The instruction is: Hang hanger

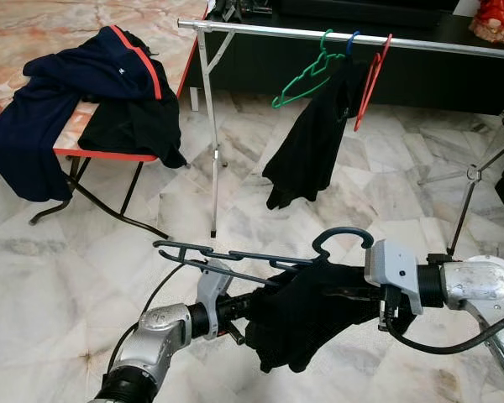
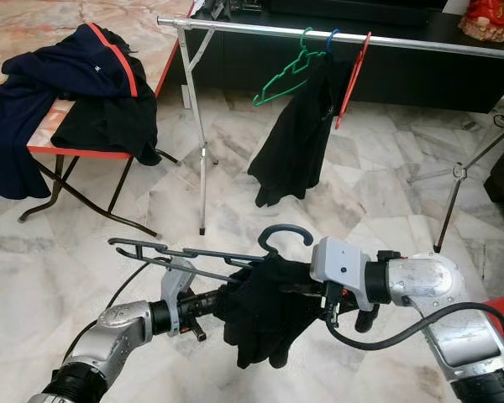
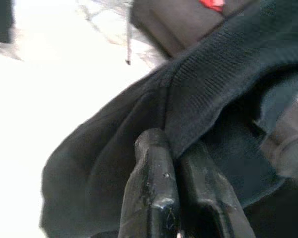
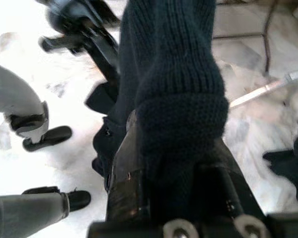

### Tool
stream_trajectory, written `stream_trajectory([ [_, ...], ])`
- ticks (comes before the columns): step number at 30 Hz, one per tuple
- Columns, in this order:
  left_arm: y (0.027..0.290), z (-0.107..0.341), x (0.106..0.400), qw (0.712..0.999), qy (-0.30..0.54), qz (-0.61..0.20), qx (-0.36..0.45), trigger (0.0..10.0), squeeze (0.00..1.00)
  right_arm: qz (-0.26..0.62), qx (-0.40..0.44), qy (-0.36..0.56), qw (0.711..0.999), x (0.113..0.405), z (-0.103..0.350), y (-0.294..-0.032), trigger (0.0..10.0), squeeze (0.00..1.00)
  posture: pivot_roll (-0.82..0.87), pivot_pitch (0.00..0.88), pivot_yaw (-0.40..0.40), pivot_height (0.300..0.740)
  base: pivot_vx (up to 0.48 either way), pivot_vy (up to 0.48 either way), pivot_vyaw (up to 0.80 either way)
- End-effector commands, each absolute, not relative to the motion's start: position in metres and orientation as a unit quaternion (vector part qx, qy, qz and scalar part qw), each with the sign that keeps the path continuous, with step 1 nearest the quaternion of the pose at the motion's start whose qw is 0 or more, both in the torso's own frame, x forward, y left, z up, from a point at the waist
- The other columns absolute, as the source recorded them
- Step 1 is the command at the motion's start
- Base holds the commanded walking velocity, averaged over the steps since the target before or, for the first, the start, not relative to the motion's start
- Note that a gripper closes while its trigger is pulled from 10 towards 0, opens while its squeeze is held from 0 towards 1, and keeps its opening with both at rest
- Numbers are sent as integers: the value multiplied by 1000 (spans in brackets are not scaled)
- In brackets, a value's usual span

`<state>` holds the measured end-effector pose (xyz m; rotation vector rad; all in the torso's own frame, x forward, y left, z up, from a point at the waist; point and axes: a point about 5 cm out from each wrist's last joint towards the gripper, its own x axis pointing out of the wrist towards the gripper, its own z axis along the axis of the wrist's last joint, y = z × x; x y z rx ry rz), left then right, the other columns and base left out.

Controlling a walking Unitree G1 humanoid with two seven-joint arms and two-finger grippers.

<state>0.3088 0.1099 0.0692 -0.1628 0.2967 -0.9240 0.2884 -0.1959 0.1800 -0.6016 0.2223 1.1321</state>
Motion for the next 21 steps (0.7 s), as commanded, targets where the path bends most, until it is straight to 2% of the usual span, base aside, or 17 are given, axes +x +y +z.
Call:
stream_trajectory([
  [1,116,62,306,890,150,-422,-79,0,0,498,-276,105,816,290,181,-209,0,0,-62,225,-92,740,0,0,0],
  [4,123,60,308,903,149,-395,-76,0,0,500,-278,135,809,282,171,-224,0,0,-64,225,-92,740,0,0,0],
  [9,136,57,309,917,152,-359,-81,0,0,471,-262,165,826,273,165,-250,0,0,-74,228,-91,740,0,0,0],
  [13,136,56,309,920,154,-353,-78,0,0,464,-257,169,831,270,165,-256,0,0,-78,228,-89,740,0,0,0],
  [16,136,52,308,921,166,-347,-67,0,0,492,-194,157,834,261,170,-258,0,0,-81,229,-87,740,0,0,0],
  [18,137,51,308,921,168,-346,-69,0,0,493,-199,173,829,256,167,-265,0,0,-82,231,-87,740,0,0,0],
  [21,136,50,307,920,169,-346,-69,0,0,470,-216,180,837,258,162,-271,0,0,-82,231,-87,740,0,0,0],
])
